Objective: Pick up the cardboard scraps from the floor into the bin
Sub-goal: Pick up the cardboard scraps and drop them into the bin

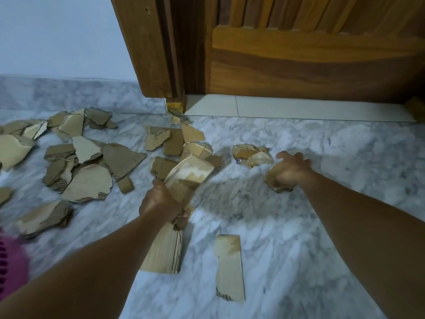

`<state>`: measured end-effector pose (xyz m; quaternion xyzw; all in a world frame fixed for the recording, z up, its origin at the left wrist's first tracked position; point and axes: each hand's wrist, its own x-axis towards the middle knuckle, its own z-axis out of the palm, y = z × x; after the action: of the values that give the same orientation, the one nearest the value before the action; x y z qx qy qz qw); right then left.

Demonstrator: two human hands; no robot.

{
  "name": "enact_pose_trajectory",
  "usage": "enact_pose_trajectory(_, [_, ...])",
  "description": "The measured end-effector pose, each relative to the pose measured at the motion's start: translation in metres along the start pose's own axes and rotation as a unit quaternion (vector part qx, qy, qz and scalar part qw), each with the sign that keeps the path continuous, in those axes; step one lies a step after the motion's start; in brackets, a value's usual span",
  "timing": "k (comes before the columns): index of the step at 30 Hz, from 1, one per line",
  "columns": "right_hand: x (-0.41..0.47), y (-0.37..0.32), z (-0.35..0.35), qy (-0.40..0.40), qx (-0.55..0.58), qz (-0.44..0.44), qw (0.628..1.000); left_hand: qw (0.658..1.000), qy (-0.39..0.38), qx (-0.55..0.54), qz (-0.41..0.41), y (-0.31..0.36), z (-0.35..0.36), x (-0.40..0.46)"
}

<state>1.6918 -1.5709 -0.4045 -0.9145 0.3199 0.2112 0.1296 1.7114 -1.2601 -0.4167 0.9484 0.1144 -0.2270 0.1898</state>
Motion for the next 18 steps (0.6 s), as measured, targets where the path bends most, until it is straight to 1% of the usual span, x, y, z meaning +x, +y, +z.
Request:
enact_pose_trajectory(3, [-0.014, -0.002, -0.002, 0.009, -0.130, 0.003, 0.991, 1.000, -0.031, -0.005, 0.001, 0.000, -0.005, 0.001])
enact_pose_trajectory(4, [-0.017, -0.001, -0.002, 0.009, -0.158, -0.013, 0.987, 0.999, -0.038, -0.013, 0.001, 0.000, -0.006, 0.000])
enact_pose_trajectory(5, [-0.020, -0.001, -0.002, 0.000, -0.162, -0.034, 0.986, 0.999, -0.041, -0.022, 0.002, 0.001, -0.007, 0.000])
enact_pose_trajectory(7, [-0.022, -0.002, -0.008, -0.021, -0.113, -0.094, 0.989, 0.998, -0.047, -0.034, 0.006, 0.002, -0.009, 0.000])
enact_pose_trajectory(9, [-0.017, -0.009, -0.018, -0.039, -0.025, -0.138, 0.989, 0.998, -0.042, -0.051, -0.003, 0.002, -0.012, 0.003])
enact_pose_trajectory(11, [-0.007, -0.021, -0.023, -0.030, 0.042, -0.166, 0.985, 0.997, -0.031, -0.069, -0.012, 0.003, -0.017, 0.007])
enact_pose_trajectory(12, [0.000, -0.028, -0.022, -0.018, 0.058, -0.171, 0.983, 0.996, -0.031, -0.081, -0.016, 0.003, -0.020, 0.009])
enact_pose_trajectory(15, [0.022, -0.051, -0.012, 0.012, 0.060, -0.149, 0.987, 0.991, -0.042, -0.123, -0.012, 0.003, -0.028, 0.016])
enact_pose_trajectory(18, [0.034, -0.066, 0.003, 0.024, -0.011, -0.078, 0.997, 0.985, -0.061, -0.163, -0.003, 0.001, -0.037, 0.021])
